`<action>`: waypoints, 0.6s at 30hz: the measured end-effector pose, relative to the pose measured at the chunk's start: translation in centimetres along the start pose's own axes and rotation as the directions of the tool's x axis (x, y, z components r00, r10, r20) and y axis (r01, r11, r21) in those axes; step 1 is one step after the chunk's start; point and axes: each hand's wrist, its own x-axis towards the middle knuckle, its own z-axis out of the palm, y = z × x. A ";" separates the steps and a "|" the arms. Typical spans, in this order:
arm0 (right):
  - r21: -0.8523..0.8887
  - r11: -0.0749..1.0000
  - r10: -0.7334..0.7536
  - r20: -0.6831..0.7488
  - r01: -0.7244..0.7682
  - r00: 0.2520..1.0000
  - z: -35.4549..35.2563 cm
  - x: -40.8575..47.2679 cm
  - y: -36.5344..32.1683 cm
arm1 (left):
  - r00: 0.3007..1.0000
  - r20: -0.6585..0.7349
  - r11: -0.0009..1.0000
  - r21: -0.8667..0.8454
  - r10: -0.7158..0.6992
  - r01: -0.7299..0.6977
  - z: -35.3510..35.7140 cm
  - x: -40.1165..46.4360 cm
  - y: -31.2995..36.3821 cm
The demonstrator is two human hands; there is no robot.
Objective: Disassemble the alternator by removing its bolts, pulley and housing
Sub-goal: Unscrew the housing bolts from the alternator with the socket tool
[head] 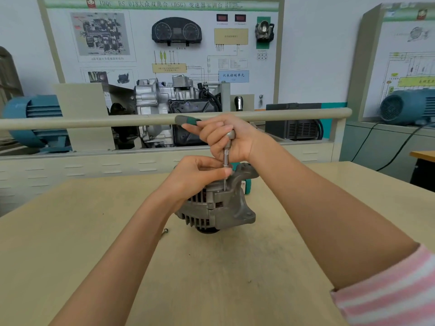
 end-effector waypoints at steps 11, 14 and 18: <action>-0.134 0.698 -0.596 -0.653 0.703 0.468 2.2 1.3 2.8 | 0.995 -0.095 0.998 0.055 0.025 -0.020 0.5 0.4 -0.2; -0.070 0.864 -0.460 -0.513 0.499 0.724 1.7 1.0 1.6 | 1.000 -0.026 1.000 0.024 0.012 -0.011 0.1 0.3 -0.1; -0.098 0.993 -0.080 -0.097 0.070 0.992 0.4 0.5 0.1 | 1.000 0.025 1.000 -0.009 0.015 -0.015 -0.2 0.2 -0.1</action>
